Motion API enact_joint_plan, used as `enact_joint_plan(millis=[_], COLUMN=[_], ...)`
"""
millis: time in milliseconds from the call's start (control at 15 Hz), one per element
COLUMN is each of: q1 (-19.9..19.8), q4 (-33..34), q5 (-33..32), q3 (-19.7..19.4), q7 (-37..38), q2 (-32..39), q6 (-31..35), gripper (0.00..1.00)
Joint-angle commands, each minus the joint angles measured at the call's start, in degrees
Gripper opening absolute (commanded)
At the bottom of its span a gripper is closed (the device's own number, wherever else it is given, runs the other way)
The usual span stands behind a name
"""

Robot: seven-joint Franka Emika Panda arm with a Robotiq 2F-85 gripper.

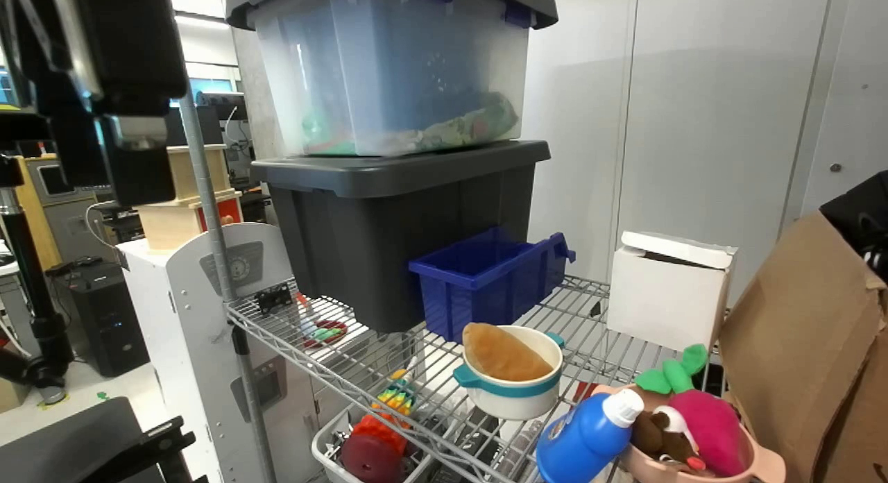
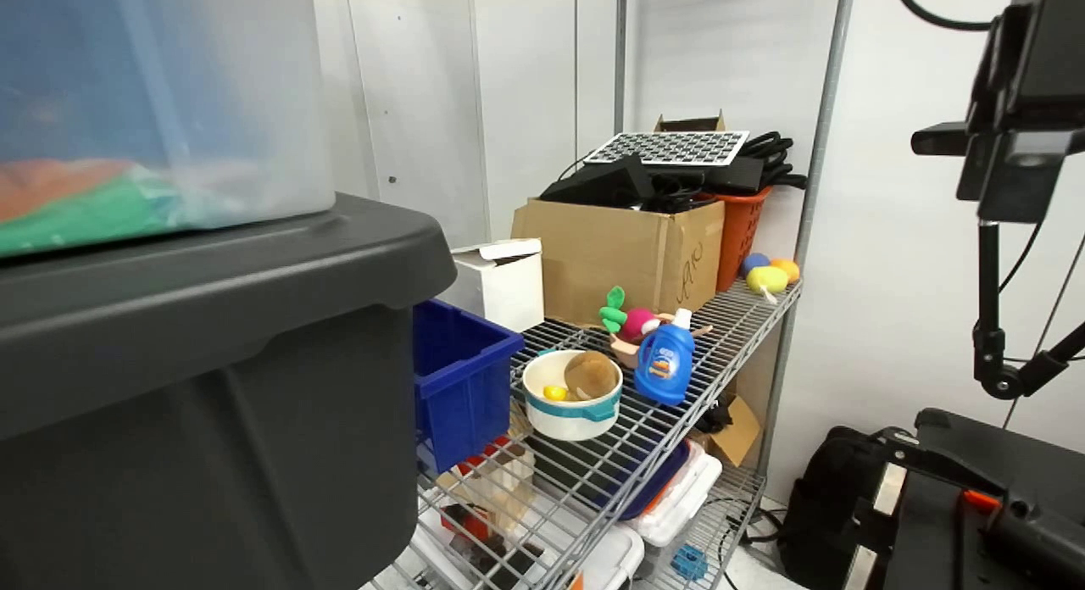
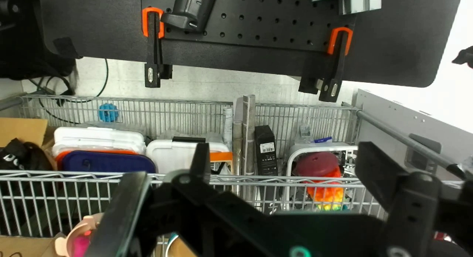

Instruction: Remove the bread plush toy from the pot and put it in the blue container.

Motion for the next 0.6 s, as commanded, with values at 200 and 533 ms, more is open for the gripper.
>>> enact_joint_plan(millis=[200, 533], q1=[-0.03, -0.89], q4=[8.99, 17.86], q5=[-0.68, -1.0], q3=[-0.63, -1.27], q7=[-1.26, -3.0], q2=[11.73, 22.22], q6=[2.75, 4.31], gripper=[1.0, 1.0])
